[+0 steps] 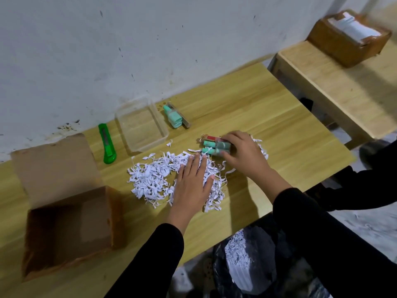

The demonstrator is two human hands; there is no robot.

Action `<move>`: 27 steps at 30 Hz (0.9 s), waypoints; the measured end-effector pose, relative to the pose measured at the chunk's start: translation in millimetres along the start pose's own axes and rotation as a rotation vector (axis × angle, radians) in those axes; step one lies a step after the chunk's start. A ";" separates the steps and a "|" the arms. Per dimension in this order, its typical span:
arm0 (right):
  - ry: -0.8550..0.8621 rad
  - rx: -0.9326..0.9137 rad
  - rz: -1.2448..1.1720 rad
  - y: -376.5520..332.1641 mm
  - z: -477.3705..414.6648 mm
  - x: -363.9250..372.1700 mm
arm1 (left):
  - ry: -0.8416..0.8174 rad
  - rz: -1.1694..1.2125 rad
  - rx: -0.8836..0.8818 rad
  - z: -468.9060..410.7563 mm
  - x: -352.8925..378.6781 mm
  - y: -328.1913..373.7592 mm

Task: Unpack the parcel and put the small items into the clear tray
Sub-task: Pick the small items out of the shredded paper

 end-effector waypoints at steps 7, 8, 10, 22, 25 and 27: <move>-0.207 0.037 0.034 8.5 -12.7 23.6 | 0.028 0.000 -0.037 -0.9 -2.4 -6.0; -0.191 0.036 0.023 9.1 -10.7 21.5 | 0.032 0.005 -0.050 -1.0 -3.0 -7.4; -0.155 0.036 0.002 9.6 -4.7 15.1 | 0.032 0.020 -0.062 -0.8 -4.2 -7.8; 0.145 0.069 -0.017 11.8 -14.6 -59.0 | 0.036 0.028 -0.072 -1.5 -2.4 -5.7; 0.170 0.082 -0.048 8.4 -39.3 -55.9 | 0.041 0.022 -0.071 -0.7 -2.3 -6.5; 0.158 0.098 -0.068 6.0 -57.1 -45.2 | 0.044 0.025 -0.071 -0.6 -3.6 -6.1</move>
Point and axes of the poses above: each hand's wrist, its own z-axis away from the middle knuckle, its own x-axis out of the palm, y = z × x, the point moved 9 cm from there along -z, towards the middle knuckle, and after that the axes turned 12 degrees about -x, right-handed, at the moved point
